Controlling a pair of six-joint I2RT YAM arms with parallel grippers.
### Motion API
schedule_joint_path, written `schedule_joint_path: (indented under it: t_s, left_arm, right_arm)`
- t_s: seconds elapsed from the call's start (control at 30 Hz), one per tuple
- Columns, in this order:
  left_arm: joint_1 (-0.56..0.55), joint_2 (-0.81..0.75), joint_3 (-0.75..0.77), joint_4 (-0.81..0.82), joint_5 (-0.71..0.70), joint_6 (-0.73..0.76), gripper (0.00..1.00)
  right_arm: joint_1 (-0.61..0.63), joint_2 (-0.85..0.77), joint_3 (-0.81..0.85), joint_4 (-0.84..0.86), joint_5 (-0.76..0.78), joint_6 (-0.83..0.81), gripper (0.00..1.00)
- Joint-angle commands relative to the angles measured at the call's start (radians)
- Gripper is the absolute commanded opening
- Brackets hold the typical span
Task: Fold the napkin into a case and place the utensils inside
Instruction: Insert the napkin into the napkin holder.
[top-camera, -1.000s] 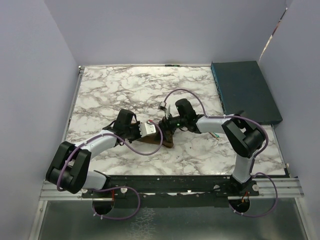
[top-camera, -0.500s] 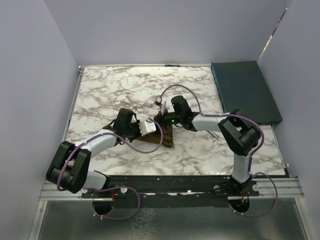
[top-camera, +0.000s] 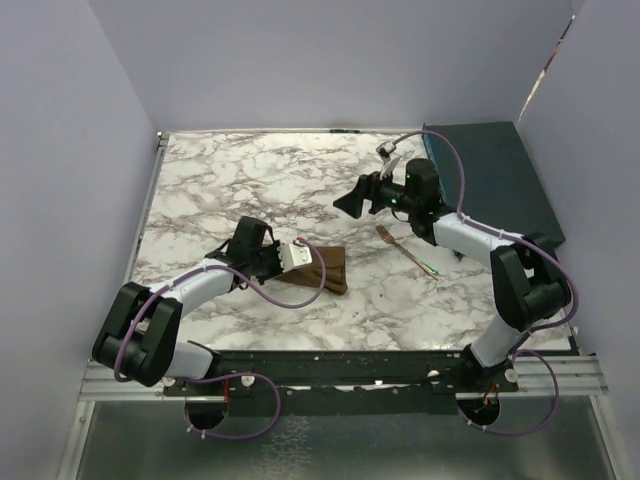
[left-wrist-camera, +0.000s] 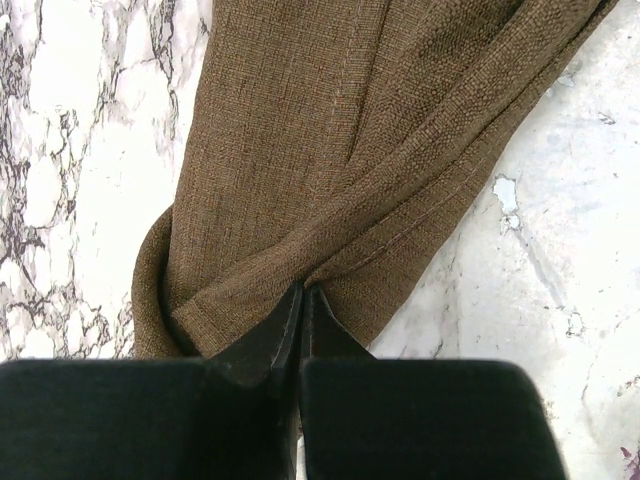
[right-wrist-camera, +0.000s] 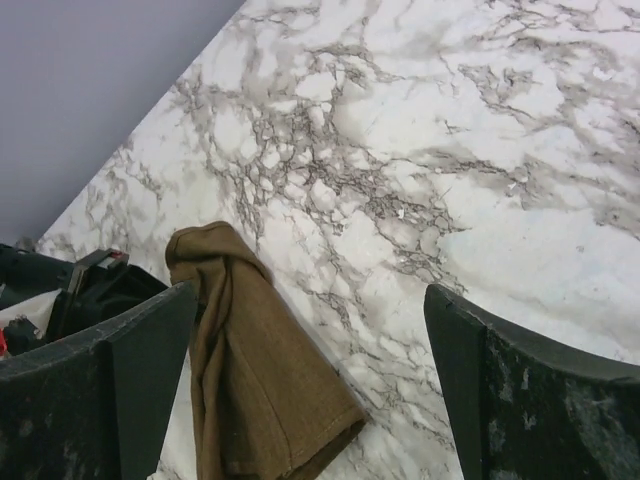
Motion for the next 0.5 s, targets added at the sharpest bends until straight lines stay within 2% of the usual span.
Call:
schedule_joint_path:
  t_s: [0.0,0.07,0.1,0.3,0.43,0.47]
  left_arm:
    - [-0.002,-0.013,0.008,-0.014,0.024,-0.003,0.0]
    - [-0.002,-0.013,0.012,-0.014,0.019,-0.012,0.0]
    - [-0.001,-0.013,0.012,-0.014,0.018,-0.01,0.0]
    - [0.0,-0.012,0.014,-0.013,0.016,-0.011,0.0]
    - [0.0,-0.014,0.016,-0.013,0.009,-0.008,0.0]
    - [-0.001,-0.015,0.016,-0.014,0.006,-0.009,0.0]
  right_arm:
    - [0.006,0.064,0.029,0.015,-0.108,0.04,1.0]
    - [0.056,0.086,0.064,-0.072,0.009,-0.031,0.99]
    - [0.075,0.106,0.078,-0.079,0.015,-0.037,0.94]
    - [0.191,0.224,0.196,-0.138,0.03,-0.026,0.39]
    - [0.254,0.29,0.23,-0.123,-0.008,0.018,0.34]
    - [0.266,0.305,0.228,-0.111,-0.018,0.03,0.37]
